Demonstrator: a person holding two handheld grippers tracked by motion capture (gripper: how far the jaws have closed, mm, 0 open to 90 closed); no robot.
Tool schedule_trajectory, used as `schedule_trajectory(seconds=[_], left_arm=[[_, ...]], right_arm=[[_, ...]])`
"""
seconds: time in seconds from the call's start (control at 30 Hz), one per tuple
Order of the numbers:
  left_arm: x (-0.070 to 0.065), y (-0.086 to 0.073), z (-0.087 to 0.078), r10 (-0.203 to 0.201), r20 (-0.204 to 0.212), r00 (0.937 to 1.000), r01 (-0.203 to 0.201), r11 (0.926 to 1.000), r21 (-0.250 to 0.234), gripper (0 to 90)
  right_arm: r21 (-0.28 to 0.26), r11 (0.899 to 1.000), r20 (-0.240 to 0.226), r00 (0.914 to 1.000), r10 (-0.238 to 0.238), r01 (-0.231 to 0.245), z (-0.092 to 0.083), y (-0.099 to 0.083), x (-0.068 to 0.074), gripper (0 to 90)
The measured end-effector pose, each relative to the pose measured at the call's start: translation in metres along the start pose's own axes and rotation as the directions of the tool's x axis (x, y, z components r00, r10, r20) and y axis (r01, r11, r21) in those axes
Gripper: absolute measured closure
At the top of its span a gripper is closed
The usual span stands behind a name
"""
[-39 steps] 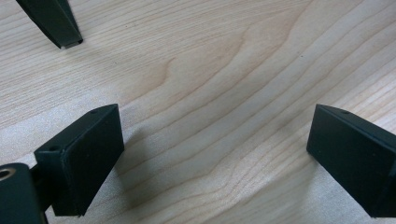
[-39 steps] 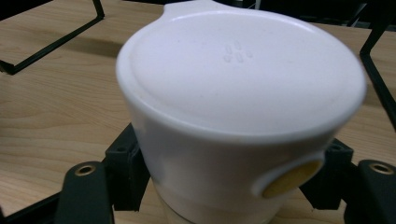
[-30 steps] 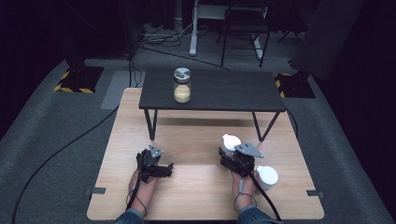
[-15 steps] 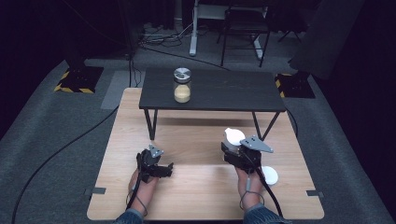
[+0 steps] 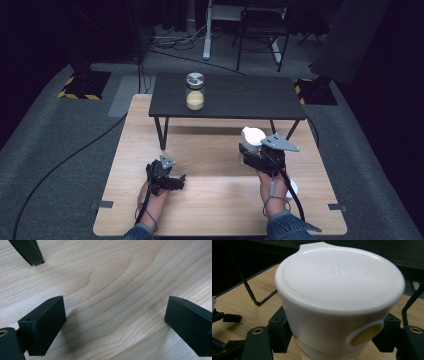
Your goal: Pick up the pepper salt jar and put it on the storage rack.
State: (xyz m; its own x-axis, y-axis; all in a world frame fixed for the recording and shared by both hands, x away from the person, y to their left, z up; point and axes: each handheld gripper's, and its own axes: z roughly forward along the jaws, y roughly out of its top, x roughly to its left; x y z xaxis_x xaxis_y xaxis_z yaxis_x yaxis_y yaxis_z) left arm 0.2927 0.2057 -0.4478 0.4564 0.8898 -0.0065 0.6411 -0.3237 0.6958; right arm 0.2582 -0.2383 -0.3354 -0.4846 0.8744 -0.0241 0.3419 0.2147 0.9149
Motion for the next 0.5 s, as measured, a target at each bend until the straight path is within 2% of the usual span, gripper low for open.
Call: schedule_trajectory(seconds=[0.5], left_arm=[[0.000, 0.000, 0.000, 0.000, 0.000, 1.0000, 0.000, 1.0000, 0.000, 3.6]], right_arm=[[-0.023, 1.000, -0.029, 0.9994, -0.018, 0.018, -0.008, 0.036, -0.012, 30.2]])
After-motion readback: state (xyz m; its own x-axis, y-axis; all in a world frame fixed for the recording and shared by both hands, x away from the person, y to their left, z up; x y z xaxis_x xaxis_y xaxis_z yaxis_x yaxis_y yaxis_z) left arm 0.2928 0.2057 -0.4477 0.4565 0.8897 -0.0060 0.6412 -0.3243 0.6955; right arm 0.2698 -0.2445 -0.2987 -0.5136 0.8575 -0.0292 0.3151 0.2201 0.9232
